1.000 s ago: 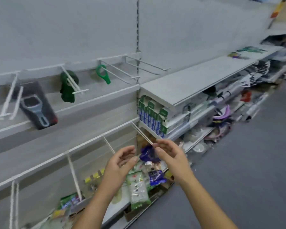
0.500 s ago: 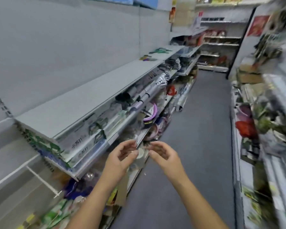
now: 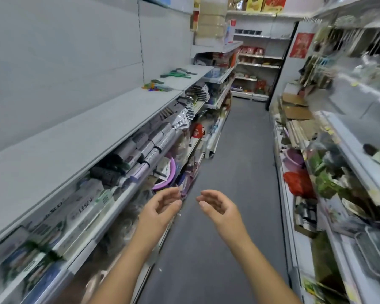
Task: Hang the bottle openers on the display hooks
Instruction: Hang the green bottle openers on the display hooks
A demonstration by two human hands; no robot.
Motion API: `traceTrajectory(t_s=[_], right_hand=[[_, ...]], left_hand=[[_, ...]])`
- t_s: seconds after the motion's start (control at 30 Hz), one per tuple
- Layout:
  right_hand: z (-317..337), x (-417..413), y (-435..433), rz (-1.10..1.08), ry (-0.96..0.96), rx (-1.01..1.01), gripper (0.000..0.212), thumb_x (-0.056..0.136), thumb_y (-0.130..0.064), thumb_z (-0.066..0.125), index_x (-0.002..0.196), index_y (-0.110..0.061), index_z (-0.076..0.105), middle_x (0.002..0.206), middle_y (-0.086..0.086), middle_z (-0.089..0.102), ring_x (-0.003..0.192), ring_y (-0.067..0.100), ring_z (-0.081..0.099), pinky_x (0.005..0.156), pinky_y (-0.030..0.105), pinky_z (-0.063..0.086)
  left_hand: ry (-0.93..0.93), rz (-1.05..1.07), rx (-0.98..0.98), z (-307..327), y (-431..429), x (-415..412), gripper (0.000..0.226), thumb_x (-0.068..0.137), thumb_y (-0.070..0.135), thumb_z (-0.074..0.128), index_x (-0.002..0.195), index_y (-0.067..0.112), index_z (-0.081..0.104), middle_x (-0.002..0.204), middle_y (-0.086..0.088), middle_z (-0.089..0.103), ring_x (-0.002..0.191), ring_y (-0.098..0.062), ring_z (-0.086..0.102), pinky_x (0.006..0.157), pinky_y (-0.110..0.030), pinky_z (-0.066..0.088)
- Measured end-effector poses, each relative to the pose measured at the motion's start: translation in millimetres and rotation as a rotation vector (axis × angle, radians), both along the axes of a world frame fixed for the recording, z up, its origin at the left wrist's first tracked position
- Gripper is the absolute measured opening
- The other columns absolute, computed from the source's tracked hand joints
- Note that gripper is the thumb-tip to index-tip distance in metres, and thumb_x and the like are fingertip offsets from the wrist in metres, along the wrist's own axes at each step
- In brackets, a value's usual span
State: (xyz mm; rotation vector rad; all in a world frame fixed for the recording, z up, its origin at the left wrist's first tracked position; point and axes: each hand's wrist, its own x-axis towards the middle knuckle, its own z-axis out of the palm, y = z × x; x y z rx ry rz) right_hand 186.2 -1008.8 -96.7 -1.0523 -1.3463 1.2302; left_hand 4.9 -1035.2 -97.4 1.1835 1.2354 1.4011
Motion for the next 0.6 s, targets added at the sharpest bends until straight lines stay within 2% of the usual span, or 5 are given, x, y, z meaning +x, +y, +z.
traceTrajectory(t_s=[0.07, 0.17, 0.3, 0.47, 0.6], right_hand=[[3, 1, 43, -0.007, -0.013, -0.004, 0.021, 0.088, -0.004, 0.070, 0.104, -0.018, 0.069, 0.099, 0.001, 0.077, 0.095, 0.010, 0.071, 0.082, 0.019, 0.053], [5, 4, 106, -0.028, 0.006, -0.015, 0.021, 0.088, -0.003, 0.070, 0.105, -0.015, 0.068, 0.102, 0.006, 0.076, 0.095, 0.012, 0.071, 0.083, 0.020, 0.054], [0, 14, 192, -0.022, 0.009, -0.024, 0.021, 0.089, -0.004, 0.071, 0.106, -0.015, 0.069, 0.103, 0.005, 0.076, 0.097, 0.012, 0.071, 0.082, 0.020, 0.054], [-7, 40, 319, 0.010, 0.014, 0.000, 0.021, 0.089, -0.005, 0.071, 0.105, -0.018, 0.069, 0.101, 0.002, 0.077, 0.095, 0.010, 0.071, 0.083, 0.019, 0.054], [2, 61, 422, 0.058, 0.007, -0.010, 0.022, 0.089, -0.007, 0.071, 0.109, -0.014, 0.069, 0.102, 0.002, 0.076, 0.097, 0.012, 0.071, 0.085, 0.020, 0.054]], left_hand=[[-0.004, 0.005, 0.005, 5, 45, 0, 0.028, 0.091, 0.003, 0.067, 0.117, 0.013, 0.068, 0.109, -0.003, 0.074, 0.106, -0.015, 0.069, 0.092, -0.025, 0.054], [0.002, 0.027, 0.006, 11, 108, 4, 0.027, 0.091, 0.002, 0.065, 0.116, 0.012, 0.068, 0.107, -0.003, 0.074, 0.101, -0.011, 0.069, 0.087, -0.019, 0.054], [0.020, 0.041, -0.040, 3, 195, 12, 0.027, 0.091, 0.002, 0.066, 0.116, 0.012, 0.068, 0.107, -0.005, 0.074, 0.103, -0.017, 0.069, 0.091, -0.027, 0.054], [0.105, 0.106, -0.021, 2, 311, 33, 0.024, 0.092, 0.004, 0.065, 0.115, 0.010, 0.069, 0.106, -0.002, 0.074, 0.093, -0.002, 0.068, 0.075, -0.010, 0.051], [0.113, 0.162, -0.038, 10, 400, 57, 0.023, 0.092, 0.009, 0.067, 0.113, 0.017, 0.070, 0.104, 0.002, 0.076, 0.096, -0.002, 0.069, 0.081, -0.011, 0.052]])
